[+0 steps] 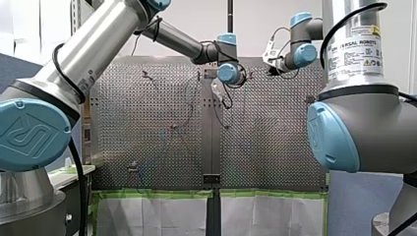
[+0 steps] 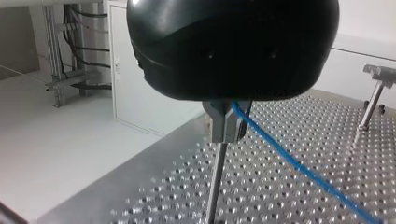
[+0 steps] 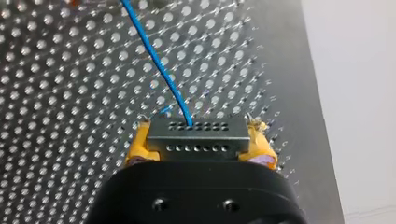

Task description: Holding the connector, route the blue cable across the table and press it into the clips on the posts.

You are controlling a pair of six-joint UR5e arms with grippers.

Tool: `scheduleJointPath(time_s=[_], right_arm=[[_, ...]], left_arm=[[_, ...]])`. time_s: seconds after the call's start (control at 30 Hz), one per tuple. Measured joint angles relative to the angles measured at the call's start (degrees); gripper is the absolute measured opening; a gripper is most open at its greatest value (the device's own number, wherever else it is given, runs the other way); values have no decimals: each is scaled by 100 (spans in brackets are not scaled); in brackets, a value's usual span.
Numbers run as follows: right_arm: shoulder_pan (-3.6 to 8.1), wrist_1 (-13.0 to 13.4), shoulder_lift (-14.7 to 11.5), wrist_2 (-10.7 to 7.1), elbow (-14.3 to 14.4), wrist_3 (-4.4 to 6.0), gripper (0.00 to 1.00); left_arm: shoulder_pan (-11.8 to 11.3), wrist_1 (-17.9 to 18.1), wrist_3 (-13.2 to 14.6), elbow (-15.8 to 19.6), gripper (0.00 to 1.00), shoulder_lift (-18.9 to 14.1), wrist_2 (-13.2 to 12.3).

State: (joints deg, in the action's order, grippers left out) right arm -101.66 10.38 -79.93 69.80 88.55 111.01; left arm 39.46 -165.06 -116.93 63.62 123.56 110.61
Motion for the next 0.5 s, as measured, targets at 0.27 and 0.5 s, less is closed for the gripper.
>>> scheduleJointPath(time_s=[0.27, 0.5], right_arm=[[136, -3, 95, -215, -163, 141, 0], [254, -13, 133, -278, -196, 185, 0]], left_arm=[[-221, 40, 0, -170, 2, 20, -338], [-256, -36, -4, -210, 2, 22, -496]])
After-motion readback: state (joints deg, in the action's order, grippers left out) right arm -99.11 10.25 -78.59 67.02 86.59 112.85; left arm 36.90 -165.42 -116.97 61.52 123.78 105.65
